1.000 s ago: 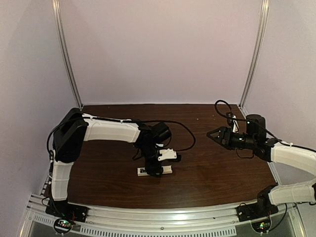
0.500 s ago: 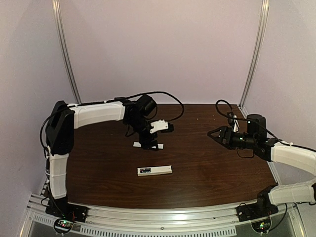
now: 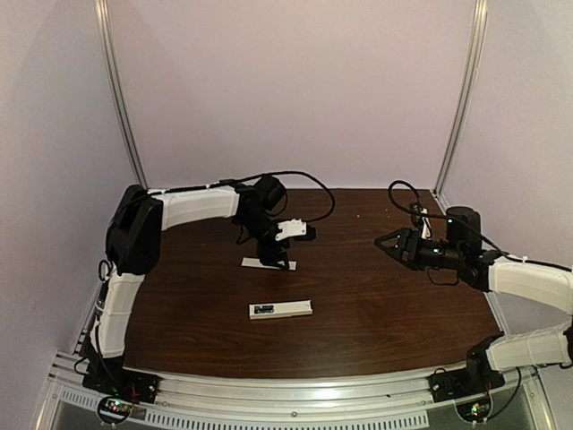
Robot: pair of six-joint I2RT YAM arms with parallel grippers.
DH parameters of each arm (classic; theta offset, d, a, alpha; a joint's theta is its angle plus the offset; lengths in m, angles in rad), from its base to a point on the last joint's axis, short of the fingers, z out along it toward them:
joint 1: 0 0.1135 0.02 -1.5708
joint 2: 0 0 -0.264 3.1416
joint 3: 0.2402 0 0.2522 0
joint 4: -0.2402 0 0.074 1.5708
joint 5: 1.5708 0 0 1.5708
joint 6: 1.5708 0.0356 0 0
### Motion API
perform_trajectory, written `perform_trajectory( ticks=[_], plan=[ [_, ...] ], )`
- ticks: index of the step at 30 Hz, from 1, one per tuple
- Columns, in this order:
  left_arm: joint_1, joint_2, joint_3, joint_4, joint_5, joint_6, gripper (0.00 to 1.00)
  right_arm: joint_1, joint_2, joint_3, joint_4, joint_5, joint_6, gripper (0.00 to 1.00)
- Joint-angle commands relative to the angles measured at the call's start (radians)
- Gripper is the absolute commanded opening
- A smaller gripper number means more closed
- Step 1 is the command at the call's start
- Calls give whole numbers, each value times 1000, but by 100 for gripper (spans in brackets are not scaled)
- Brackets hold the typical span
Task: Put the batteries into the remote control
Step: Move the battery cover to the center of the board.
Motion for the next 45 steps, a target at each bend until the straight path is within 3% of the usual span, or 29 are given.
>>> perform_trajectory(
  ticks=[1, 11, 24, 29, 37, 45],
  plan=[
    [13, 59, 57, 4, 18, 38, 72, -7, 10, 1, 31, -12, 5, 78],
    [38, 125, 74, -24, 5, 50, 65, -12, 35, -2, 51, -24, 13, 77],
    [42, 183, 98, -99, 33, 38, 43, -17, 34, 3, 45, -30, 15, 76],
    [42, 206, 100, -144, 33, 16, 39, -19, 33, 5, 36, -30, 14, 75],
    [27, 133, 9, -149, 22, -45, 37, -20, 22, -1, 39, -35, 23, 74],
    [-25, 85, -70, -139, -6, -91, 27, -20, 6, -14, 45, -43, 33, 74]
  ],
)
